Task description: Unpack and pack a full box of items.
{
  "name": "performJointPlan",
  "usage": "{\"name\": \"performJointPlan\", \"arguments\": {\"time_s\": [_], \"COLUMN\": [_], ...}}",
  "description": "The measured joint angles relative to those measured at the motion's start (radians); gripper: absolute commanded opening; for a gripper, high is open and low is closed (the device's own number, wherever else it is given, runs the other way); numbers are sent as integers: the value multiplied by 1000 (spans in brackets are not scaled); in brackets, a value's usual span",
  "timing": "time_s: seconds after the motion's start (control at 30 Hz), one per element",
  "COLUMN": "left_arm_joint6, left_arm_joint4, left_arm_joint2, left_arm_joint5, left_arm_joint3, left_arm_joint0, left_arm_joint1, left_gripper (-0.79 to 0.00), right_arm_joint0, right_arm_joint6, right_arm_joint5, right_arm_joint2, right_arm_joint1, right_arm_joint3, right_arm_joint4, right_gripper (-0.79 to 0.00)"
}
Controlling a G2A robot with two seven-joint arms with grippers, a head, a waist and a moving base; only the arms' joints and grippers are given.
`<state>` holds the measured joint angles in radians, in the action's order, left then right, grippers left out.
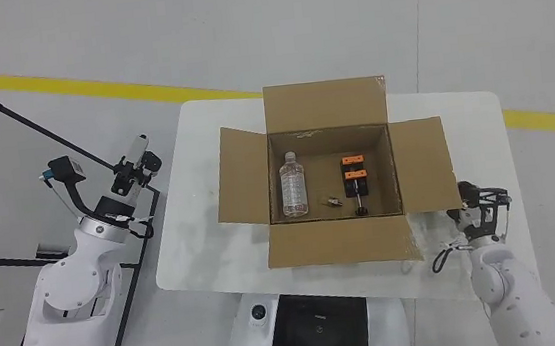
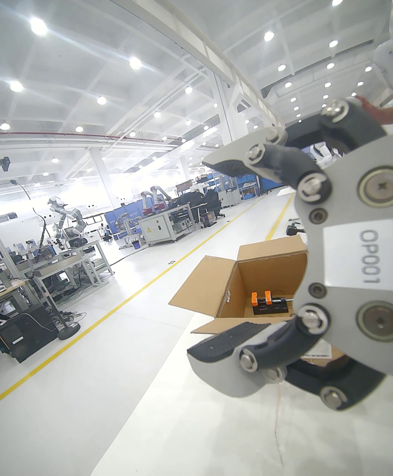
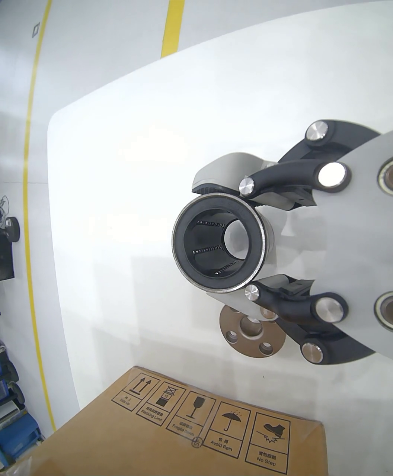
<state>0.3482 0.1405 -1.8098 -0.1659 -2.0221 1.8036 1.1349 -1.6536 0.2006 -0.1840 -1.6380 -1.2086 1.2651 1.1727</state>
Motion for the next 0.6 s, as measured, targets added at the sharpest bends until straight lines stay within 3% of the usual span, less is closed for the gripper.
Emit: {"name": "performJointPlan", "arguments": {"time_s": [0.23, 0.6], "left_arm_joint6": [0, 0], "left_arm_joint4": [0, 0], "left_arm_joint2": [0, 0], "left_arm_joint5": [0, 0], "left_arm_joint3": [0, 0], "left_arm_joint0": [0, 0], "left_arm_joint1": [0, 0], "left_gripper": [0, 0], "right_arm_joint0": [-77, -235], "right_arm_joint6": [-6, -103], "right_arm_joint5": [-20, -97], "right_arm_joint2": [-105, -328], "right_arm_joint1": [13, 27], "right_arm_joint3": [142, 549], "right_arm_joint4": [-45, -177], "right_gripper": [-785, -785]}}
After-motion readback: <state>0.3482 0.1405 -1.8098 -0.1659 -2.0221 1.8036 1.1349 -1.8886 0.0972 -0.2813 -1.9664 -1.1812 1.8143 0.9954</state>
